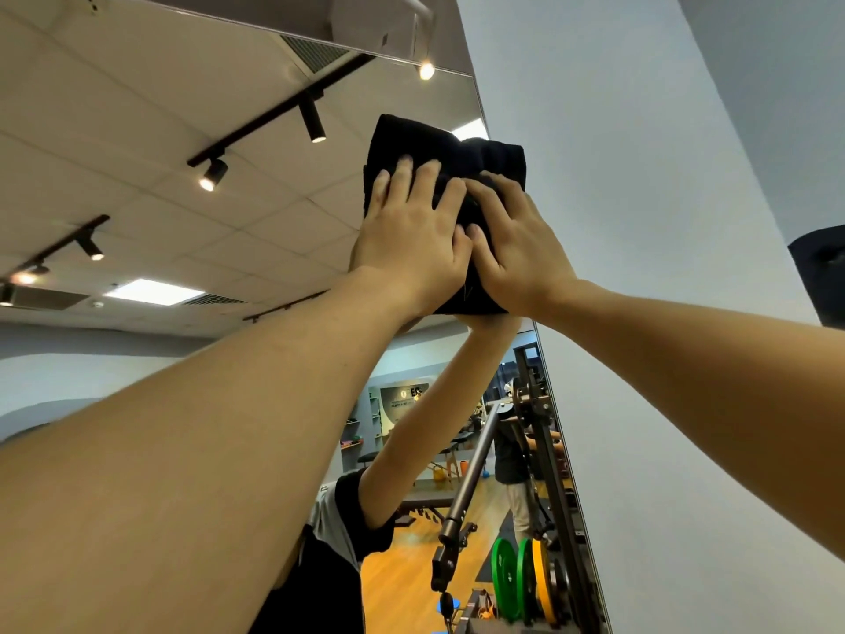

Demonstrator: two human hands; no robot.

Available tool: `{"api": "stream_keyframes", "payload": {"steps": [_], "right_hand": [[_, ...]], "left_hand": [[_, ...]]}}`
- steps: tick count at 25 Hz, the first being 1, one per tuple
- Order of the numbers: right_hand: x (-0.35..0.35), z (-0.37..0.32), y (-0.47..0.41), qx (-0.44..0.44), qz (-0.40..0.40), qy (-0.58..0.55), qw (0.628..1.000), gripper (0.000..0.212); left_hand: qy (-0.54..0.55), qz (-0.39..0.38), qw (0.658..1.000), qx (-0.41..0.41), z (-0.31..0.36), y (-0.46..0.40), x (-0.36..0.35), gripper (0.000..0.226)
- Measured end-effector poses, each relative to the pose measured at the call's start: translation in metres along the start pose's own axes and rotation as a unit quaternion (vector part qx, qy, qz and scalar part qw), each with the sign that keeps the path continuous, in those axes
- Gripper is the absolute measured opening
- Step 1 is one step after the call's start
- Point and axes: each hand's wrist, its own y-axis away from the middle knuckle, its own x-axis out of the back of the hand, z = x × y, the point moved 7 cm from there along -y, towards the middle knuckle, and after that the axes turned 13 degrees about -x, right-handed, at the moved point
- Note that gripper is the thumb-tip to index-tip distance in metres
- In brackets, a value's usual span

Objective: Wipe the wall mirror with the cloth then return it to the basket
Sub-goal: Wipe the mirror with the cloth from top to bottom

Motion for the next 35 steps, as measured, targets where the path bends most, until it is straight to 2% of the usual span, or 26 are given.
{"api": "stream_keyframes", "payload": {"steps": [14,35], "right_hand": [[-0.013,-0.054,-0.004,-0.020,0.023,0.003,1.000,0.062],[-0.092,-0.349,-0.015,0.024,0.022,-0.014,0.999,0.059]], "left_hand": [[-0.015,-0.035,0.999,-0.004,-0.035,0.024,0.029,0.058],[-0.082,-0.061,0.992,0.078,-0.257,0.186,0.157,0.058]]}}
